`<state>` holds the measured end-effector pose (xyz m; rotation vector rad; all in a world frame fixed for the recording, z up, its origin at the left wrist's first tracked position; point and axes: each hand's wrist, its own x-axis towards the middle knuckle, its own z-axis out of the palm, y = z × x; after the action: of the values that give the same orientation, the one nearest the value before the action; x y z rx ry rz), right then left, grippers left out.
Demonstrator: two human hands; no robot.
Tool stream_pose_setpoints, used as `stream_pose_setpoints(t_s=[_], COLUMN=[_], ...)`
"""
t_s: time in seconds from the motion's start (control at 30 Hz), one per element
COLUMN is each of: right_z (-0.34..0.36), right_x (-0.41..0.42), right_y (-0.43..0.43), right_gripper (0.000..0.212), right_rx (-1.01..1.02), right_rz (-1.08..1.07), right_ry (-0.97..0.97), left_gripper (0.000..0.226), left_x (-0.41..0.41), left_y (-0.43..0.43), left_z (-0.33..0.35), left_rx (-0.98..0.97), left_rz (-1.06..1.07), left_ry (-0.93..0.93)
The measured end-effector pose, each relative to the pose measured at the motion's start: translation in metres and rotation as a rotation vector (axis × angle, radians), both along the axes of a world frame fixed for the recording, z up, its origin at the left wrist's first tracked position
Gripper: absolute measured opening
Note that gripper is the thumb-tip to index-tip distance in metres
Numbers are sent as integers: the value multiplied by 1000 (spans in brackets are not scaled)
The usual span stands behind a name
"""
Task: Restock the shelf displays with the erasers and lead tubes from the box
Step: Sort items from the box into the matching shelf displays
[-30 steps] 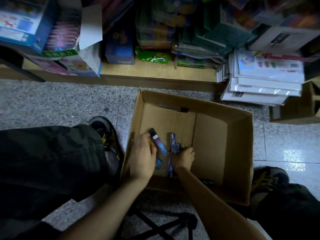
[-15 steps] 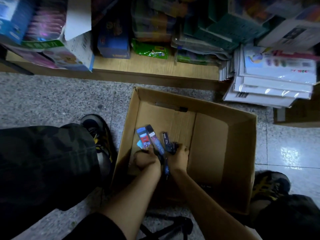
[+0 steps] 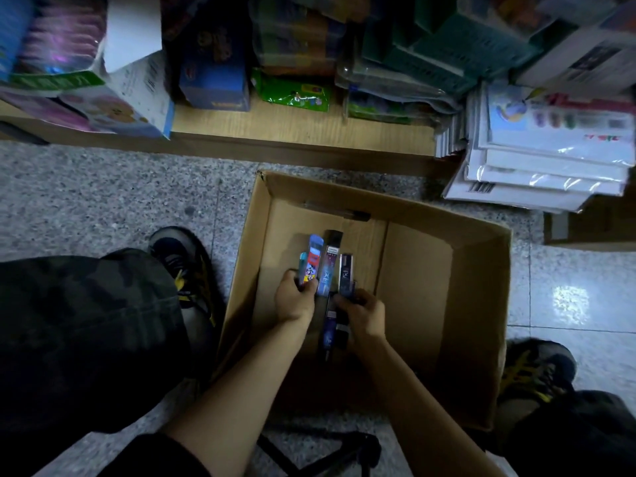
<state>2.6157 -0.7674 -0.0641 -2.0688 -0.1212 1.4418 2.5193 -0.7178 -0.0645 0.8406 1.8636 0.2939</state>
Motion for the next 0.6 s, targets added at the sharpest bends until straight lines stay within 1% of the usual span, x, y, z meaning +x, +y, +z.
stream_pose_setpoints(t_s=[0.07,0.13,0.17,0.23,0.27,0.33,0.37,0.47,0.53,0.6], right_z=[4,13,19,33,40,54,62,89,109,127], right_x=[9,17,20,25,27,31,33,37,39,43], right_y=[-1,2,4,6,7,7,8,9,11,12], right_gripper=[14,28,34,39,40,37,34,29,33,41], right_rx=[49,84,105,138,151,181,203,301,372,437], right_rz=[-11,-35,-41,0,34,103,144,233,237,256], right_ry=[79,165,194,208,213,223,226,208,201,189], left_gripper=[22,23,26,31,31,21,17,18,17,18], left_x=[-7,-11,-13,-12,-10,-6,-3,6,10,14], left_y=[0,0,0,2,3,5,7,10,11,14], left_z=[4,12,16,25,31,45,54,76,90,106], left_rx=[-50,-112,-132,-154,-162,-170,-164,-62,8,52], left_rz=[17,55,41,-4,-7,6,1,-1,-11,-40], left_ry=[-131,-312,-352,-402,-442,-556,-608,-696,-712,-739])
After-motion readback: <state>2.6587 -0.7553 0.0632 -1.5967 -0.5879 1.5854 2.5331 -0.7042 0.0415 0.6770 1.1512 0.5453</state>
